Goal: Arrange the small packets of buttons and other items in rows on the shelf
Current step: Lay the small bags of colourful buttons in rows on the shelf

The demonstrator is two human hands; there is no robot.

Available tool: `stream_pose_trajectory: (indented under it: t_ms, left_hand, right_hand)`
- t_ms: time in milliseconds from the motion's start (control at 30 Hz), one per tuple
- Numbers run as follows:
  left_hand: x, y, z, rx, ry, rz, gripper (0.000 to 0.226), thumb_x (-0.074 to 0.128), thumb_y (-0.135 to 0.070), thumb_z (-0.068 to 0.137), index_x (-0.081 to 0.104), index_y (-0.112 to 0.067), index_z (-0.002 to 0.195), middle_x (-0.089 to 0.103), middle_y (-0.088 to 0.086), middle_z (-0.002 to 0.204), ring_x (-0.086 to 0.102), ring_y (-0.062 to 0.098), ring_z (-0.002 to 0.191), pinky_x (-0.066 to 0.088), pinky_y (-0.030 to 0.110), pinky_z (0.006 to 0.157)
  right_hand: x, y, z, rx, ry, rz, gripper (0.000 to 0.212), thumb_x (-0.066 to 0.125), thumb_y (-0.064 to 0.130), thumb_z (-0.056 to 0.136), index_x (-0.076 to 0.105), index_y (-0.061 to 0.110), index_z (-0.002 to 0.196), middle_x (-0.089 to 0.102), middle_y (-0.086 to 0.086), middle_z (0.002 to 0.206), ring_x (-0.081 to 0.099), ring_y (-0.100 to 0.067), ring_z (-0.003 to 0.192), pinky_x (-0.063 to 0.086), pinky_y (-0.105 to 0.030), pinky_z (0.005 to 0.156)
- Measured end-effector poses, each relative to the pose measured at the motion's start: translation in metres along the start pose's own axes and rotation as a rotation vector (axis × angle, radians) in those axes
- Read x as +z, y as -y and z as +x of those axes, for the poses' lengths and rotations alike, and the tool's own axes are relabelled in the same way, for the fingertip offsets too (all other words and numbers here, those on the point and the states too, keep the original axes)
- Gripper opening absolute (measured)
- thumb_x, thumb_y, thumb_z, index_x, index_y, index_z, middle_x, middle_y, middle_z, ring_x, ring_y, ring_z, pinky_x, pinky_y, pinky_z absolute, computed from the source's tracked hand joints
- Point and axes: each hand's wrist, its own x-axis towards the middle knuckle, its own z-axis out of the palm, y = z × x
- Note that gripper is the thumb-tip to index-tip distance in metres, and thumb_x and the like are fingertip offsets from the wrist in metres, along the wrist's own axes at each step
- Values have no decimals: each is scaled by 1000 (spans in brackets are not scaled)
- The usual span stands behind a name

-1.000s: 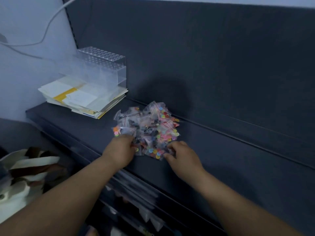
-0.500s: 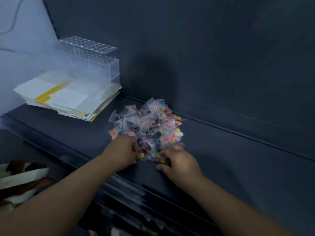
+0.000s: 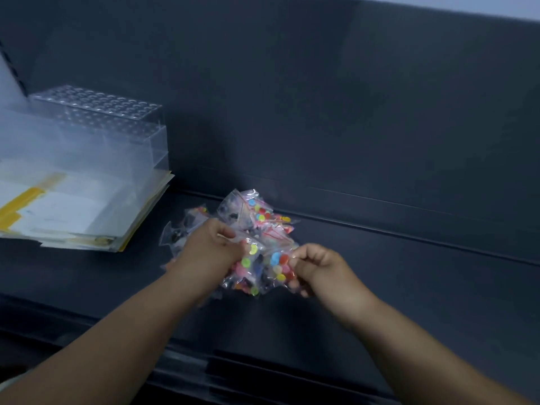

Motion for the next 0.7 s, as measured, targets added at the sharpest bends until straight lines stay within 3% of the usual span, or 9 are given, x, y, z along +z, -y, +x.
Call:
stream_pose_trajectory:
  t_ms: [133, 267, 367, 467, 533, 700]
  left_hand:
    - [18, -14, 9, -164, 77, -284, 27, 65, -6, 86, 55, -12, 110, 64, 12, 102, 65, 20, 73, 55, 28, 58]
    - [47, -28, 10, -248, 170, -392, 13, 58, -5, 91, 56, -10, 103, 65, 16, 107, 68, 28, 84, 58, 33, 63]
    - [72, -39, 2, -239, 270, -406, 16, 56, -7, 92, 57, -8, 107, 69, 15, 102, 69, 28, 86, 57, 33, 68]
    - [95, -45, -4, -197, 312, -381, 32, 65, -5, 86, 52, -10, 114, 66, 11, 105, 68, 25, 90, 56, 31, 69]
    - [112, -48, -8, -185, 319, -344, 40, 68, -1, 82, 50, -13, 116, 65, 10, 108, 67, 24, 93, 56, 30, 69]
    - [159, -54, -12, -155, 287, -274, 36, 66, 5, 80, 57, -12, 111, 67, 10, 102, 67, 21, 90, 55, 28, 68]
  right_hand:
    - [-13, 10, -3, 235, -34, 374, 19, 43, 6, 97, 58, 17, 92, 65, -1, 69, 59, -9, 51, 45, -20, 46]
    - [-27, 9, -11, 337, 4, 555, 17, 42, 22, 98, 58, 18, 92, 64, -2, 68, 60, -11, 53, 45, -23, 52]
    - [-41, 5, -16, 297, 41, 498, 22, 52, 40, 92, 59, 20, 95, 64, 2, 71, 58, -10, 58, 45, -22, 56]
    - [-59, -1, -21, 209, 7, 374, 7, 62, 23, 88, 62, 21, 95, 66, 2, 74, 58, -9, 62, 46, -22, 61]
    - [-74, -7, -23, 183, -53, 340, 8, 63, 14, 88, 65, 20, 93, 68, 0, 77, 59, -12, 68, 45, -24, 65]
    - [-115, -14, -25, 177, -124, 331, 12, 67, 9, 84, 68, 17, 93, 70, 0, 78, 61, -10, 67, 44, -23, 61]
